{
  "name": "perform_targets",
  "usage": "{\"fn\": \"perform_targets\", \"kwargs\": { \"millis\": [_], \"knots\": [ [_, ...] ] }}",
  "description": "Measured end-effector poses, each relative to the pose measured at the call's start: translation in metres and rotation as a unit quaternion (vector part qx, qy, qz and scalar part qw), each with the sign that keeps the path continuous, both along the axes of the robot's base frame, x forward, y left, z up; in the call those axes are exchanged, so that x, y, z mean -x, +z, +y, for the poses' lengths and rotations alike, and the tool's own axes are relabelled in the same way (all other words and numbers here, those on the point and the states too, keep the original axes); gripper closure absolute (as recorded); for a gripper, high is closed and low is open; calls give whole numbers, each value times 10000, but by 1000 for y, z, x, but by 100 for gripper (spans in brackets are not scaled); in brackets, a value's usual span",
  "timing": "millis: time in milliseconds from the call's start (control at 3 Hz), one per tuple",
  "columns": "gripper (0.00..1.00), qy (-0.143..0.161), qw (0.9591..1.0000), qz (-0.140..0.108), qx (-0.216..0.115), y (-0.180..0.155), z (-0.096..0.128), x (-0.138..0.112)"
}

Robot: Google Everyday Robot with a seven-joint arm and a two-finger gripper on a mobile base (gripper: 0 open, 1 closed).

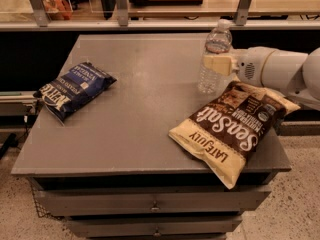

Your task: Move water bottle near brown chip bag

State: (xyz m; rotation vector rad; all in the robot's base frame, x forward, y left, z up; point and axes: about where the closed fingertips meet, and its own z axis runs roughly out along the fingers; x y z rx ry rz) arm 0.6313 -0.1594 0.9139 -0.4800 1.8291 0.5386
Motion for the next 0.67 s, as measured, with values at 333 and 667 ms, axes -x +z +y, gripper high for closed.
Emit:
{"fn": "perform_targets", "kwargs": {
  "millis": [333,667],
  "knots": [
    [3,19,10000,15,0,-3,-1,4],
    [0,119,9999,-20,123,-7,-9,12]
  ]
}}
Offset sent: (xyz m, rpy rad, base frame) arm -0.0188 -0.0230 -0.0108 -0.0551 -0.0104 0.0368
